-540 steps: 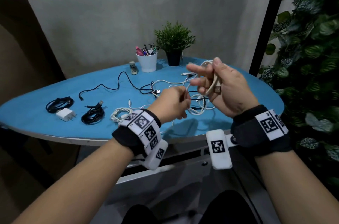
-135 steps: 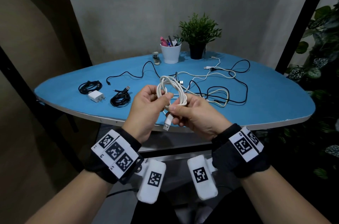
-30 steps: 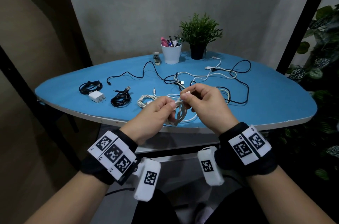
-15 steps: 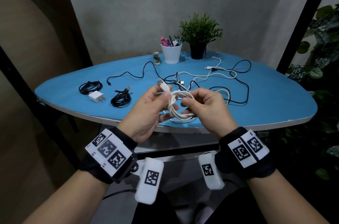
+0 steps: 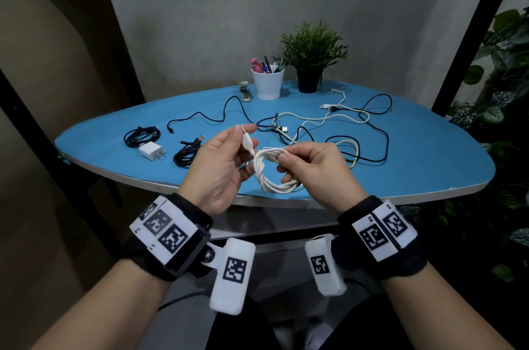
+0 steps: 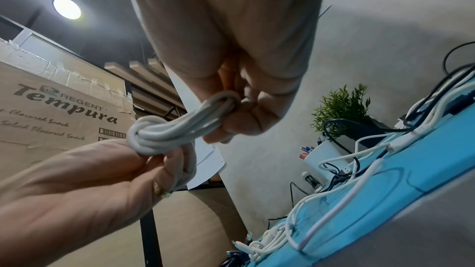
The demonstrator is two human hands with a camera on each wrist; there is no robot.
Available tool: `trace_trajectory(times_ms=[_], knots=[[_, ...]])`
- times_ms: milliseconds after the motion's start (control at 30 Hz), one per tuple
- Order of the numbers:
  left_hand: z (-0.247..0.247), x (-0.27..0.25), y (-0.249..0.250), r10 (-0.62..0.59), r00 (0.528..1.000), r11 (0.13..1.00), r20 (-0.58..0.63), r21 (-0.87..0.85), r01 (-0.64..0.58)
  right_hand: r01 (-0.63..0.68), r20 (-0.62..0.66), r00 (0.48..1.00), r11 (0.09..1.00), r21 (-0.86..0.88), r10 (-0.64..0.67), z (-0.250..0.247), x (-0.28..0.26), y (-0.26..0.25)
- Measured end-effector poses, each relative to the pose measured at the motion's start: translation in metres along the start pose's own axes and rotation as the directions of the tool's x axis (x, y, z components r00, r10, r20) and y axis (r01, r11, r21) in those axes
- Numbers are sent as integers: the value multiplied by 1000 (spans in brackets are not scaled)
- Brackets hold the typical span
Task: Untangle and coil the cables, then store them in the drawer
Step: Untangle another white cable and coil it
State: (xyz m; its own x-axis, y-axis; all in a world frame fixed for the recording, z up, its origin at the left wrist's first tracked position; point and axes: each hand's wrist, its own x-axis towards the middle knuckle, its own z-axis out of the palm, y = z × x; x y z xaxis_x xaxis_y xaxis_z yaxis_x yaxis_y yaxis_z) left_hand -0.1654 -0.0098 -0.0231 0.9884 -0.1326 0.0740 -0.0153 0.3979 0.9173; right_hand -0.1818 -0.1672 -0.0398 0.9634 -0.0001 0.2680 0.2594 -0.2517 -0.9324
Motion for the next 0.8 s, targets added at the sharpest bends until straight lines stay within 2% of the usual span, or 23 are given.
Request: trace_trajectory(times_ms=[100,233,300,400,567,733,800], knots=[[1,0,-2,28,998,997,50,66,-31,-28,-41,999,999,-44,26,-2,1,3],[2,0,-4,57,997,991,52,119,-63,-47,-17,999,993,-108,46,2,0,2],[2,-1,-5,41,998,991,54,127,-47,-51,1,999,987,-154,52,3,-1,1],[-1,-4,-1,-6,992,981,128,195,-19,-86,19,996,974,-211,92,2,-1,0],[-4,-7,5,-12,984,879,176,472,-73,-134,-24,991,985,-105,133,2,-2,1],[-11,-4,0,-56,984,796,169,602,-58,-127,12,992,989,-70,128,0,-3,-1],[-11,-4,-3,-79,982,773,172,632,-49,-115,40,992,987,-116,121,-1,-3,-4]])
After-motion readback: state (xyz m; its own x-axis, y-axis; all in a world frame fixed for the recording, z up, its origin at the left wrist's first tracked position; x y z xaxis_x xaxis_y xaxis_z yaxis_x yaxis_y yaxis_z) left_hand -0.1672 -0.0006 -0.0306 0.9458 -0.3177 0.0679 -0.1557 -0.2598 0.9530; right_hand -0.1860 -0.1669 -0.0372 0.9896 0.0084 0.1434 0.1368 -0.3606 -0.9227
